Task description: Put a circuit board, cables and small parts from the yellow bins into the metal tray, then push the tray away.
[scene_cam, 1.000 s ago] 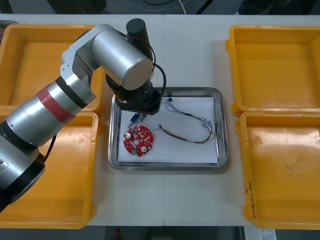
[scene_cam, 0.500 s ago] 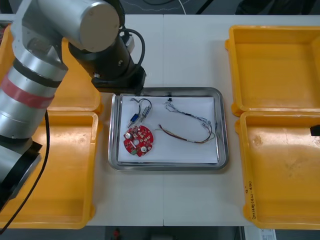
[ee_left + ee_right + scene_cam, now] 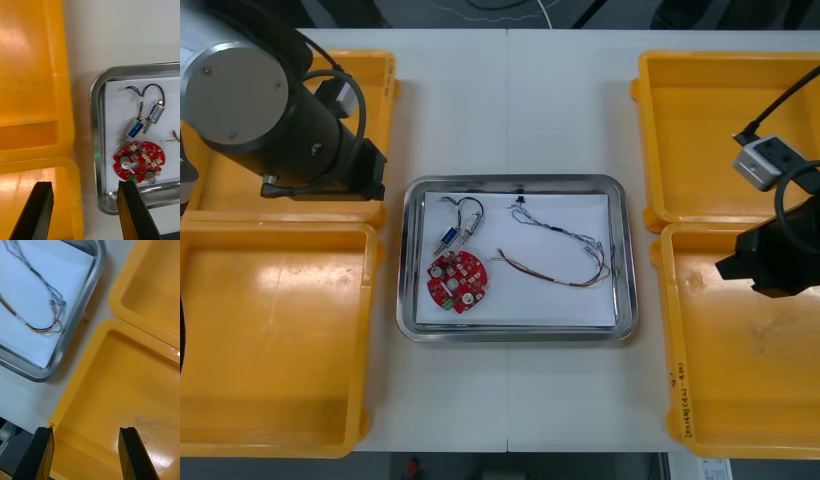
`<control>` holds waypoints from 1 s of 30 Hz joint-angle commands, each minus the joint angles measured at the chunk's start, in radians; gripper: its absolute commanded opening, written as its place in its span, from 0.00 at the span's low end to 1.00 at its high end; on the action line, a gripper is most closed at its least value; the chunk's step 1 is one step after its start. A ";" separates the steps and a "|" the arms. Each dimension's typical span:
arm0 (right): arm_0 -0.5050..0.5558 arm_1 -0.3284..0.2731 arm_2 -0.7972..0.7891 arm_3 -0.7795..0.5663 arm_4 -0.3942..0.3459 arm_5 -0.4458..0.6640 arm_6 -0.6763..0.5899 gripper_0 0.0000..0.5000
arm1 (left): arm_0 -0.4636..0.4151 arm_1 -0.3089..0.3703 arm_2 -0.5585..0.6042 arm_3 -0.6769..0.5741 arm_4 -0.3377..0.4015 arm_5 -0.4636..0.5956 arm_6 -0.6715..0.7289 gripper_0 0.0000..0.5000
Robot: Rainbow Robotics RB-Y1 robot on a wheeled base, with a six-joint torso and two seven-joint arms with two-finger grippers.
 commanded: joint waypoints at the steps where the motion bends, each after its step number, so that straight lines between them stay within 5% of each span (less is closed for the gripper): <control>1: -0.102 -0.033 0.147 -0.057 -0.004 0.003 -0.049 1.00 | 0.069 0.075 0.066 -0.057 0.018 0.006 -0.122 1.00; 10: -0.256 0.007 0.456 -0.057 0.064 0.003 -0.029 1.00 | 0.175 0.145 0.147 -0.089 0.038 0.006 -0.191 1.00; 20: -0.431 0.117 0.825 0.002 0.220 -0.141 0.015 1.00 | 0.291 0.199 0.244 -0.110 0.045 0.006 -0.303 1.00; 30: -0.500 0.208 1.054 0.129 0.364 -0.286 0.271 1.00 | 0.365 0.240 0.297 -0.118 0.052 0.006 -0.297 1.00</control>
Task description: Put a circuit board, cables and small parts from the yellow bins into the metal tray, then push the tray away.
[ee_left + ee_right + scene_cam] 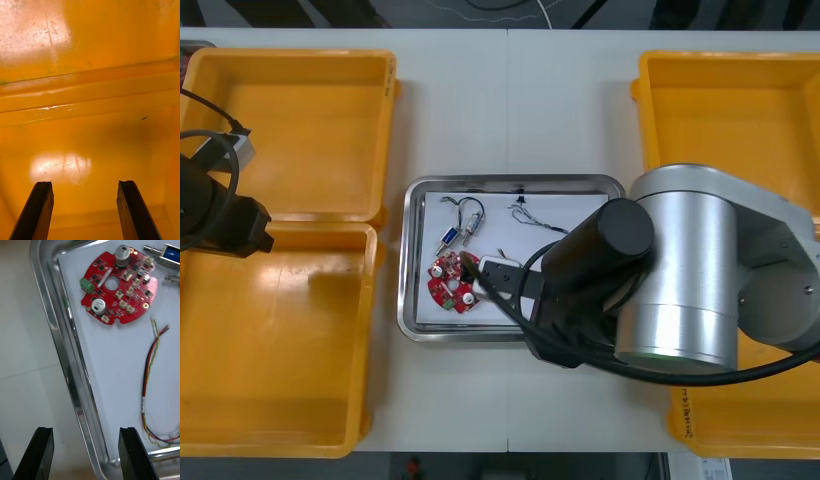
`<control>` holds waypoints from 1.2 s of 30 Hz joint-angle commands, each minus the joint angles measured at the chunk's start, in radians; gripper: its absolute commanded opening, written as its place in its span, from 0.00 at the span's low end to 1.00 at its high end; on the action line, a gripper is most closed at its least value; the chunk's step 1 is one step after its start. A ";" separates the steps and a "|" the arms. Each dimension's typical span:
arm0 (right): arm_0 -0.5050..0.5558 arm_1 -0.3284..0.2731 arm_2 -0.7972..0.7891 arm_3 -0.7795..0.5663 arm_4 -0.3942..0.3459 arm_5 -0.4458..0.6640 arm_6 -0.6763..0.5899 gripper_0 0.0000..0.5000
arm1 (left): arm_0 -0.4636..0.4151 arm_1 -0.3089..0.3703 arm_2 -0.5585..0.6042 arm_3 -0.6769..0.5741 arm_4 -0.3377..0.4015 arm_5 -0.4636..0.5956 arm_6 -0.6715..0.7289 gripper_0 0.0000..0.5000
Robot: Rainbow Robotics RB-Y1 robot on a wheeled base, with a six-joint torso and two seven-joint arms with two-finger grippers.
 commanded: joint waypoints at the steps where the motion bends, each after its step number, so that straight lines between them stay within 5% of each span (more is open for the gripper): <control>1: -0.061 0.049 0.079 0.047 0.039 -0.037 0.102 1.00 | 0.047 0.057 0.060 -0.034 0.006 0.006 0.031 1.00; 11: -0.104 0.103 0.185 0.171 0.068 -0.078 0.245 1.00 | 0.093 0.075 0.089 -0.034 0.002 0.006 0.032 1.00; 25: -0.102 0.132 0.291 0.228 0.154 -0.081 0.255 1.00 | 0.148 0.077 0.118 -0.039 0.025 0.006 0.067 1.00; 36: -0.102 0.156 0.349 0.317 0.219 -0.188 0.246 1.00 | 0.171 0.075 0.121 -0.068 0.045 -0.007 0.078 1.00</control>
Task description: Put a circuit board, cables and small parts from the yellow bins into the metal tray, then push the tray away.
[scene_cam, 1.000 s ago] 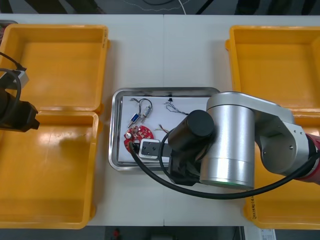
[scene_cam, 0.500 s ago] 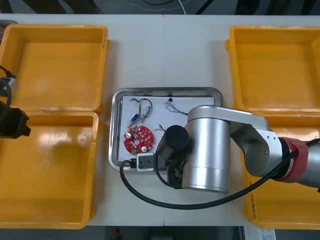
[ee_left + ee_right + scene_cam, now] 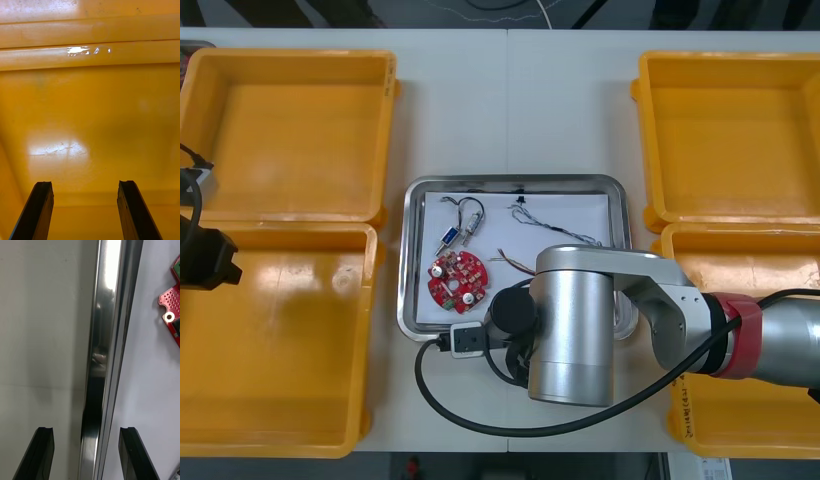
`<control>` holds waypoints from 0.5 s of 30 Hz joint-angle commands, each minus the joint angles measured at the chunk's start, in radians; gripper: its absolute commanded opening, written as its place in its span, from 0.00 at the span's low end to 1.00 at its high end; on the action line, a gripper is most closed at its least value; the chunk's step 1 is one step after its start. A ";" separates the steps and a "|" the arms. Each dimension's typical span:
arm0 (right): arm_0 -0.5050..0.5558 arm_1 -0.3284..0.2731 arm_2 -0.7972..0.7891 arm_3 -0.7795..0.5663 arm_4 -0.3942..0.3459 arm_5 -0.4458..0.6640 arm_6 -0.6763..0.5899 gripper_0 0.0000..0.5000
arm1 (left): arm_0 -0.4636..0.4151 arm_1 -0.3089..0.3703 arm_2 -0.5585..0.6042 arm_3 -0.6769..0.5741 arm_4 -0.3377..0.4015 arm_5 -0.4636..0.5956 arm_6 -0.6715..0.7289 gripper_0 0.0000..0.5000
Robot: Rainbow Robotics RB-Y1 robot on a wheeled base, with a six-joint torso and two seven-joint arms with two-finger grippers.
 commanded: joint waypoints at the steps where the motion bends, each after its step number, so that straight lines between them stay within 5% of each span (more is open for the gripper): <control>1: -0.029 0.036 0.026 0.025 0.024 -0.041 0.017 1.00 | 0.027 0.046 0.033 -0.049 0.022 -0.007 0.079 1.00; 15: -0.029 0.071 0.026 0.032 0.038 -0.027 0.013 1.00 | 0.027 0.046 0.032 -0.052 0.023 -0.006 0.081 1.00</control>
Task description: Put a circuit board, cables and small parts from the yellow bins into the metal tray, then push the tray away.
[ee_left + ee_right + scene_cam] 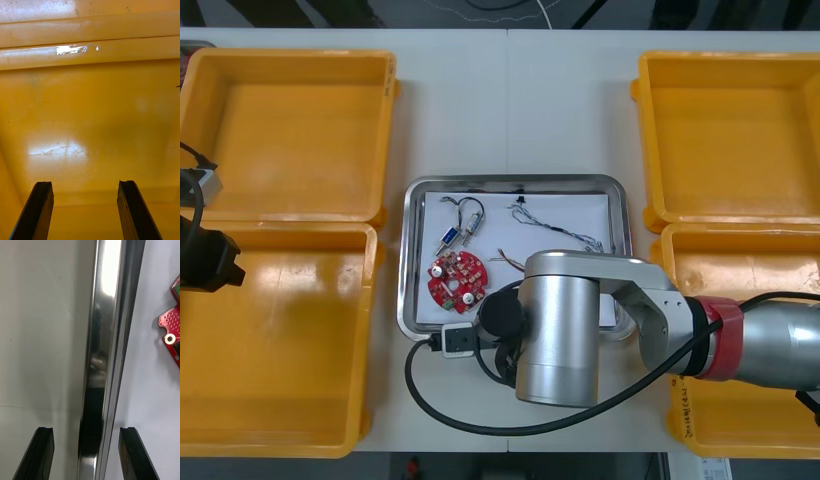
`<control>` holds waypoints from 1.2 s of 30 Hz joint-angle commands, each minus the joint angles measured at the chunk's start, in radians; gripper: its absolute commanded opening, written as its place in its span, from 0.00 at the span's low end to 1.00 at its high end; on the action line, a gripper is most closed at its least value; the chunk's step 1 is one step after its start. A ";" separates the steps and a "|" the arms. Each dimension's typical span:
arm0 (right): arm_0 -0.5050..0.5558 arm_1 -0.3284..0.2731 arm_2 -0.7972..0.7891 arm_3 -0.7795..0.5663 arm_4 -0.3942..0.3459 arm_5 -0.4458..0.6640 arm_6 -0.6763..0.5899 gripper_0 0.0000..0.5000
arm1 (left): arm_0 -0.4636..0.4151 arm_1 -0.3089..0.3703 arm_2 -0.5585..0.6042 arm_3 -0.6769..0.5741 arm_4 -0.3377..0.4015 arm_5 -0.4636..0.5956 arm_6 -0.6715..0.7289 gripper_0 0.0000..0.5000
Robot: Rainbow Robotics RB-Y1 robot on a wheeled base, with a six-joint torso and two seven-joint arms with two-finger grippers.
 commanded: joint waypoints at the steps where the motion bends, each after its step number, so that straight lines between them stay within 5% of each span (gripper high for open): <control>1: -0.029 0.033 0.013 -0.020 0.018 0.007 0.013 1.00 | 0.020 0.045 0.031 -0.032 0.008 -0.006 0.080 1.00; 6: -0.031 0.033 0.013 -0.020 0.021 0.013 0.011 0.96 | 0.020 0.045 0.031 -0.032 0.008 -0.006 0.080 1.00; 10: -0.029 0.033 0.013 -0.020 0.027 0.022 0.010 0.18 | 0.020 0.045 0.031 -0.032 0.008 -0.006 0.080 1.00; 12: -0.029 0.033 0.013 -0.020 0.034 0.025 0.006 0.00 | 0.020 0.045 0.031 -0.032 0.008 -0.006 0.080 1.00; 36: -0.141 0.059 0.004 0.093 0.090 0.033 -0.027 0.00 | 0.020 0.045 0.031 -0.032 0.008 -0.006 0.080 1.00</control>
